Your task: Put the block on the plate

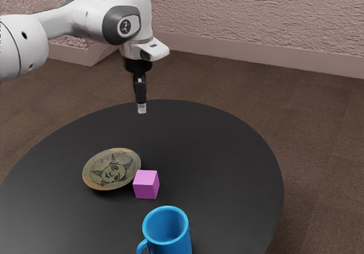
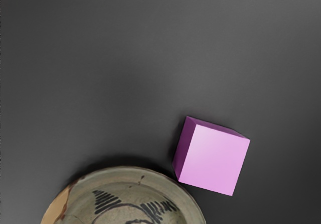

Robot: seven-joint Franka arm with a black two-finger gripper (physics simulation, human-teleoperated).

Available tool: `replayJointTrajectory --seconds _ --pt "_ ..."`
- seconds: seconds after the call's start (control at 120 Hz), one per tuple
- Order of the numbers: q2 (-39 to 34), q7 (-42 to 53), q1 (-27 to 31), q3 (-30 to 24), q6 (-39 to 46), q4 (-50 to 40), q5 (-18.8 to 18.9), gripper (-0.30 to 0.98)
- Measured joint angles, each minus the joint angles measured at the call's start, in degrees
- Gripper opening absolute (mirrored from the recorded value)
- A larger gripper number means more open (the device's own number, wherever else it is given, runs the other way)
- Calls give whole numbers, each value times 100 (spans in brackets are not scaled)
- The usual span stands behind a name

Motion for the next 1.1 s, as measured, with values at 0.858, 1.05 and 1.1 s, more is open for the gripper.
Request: replayJointTrajectory --seconds 0.858,1.05,1.1 --pt "304 207 -536 -49 1991 -1616 -139 69" --pt "371 299 -679 -49 2360 -1857 -163 69" --pt "332 350 -639 -45 2508 -2097 -177 69"
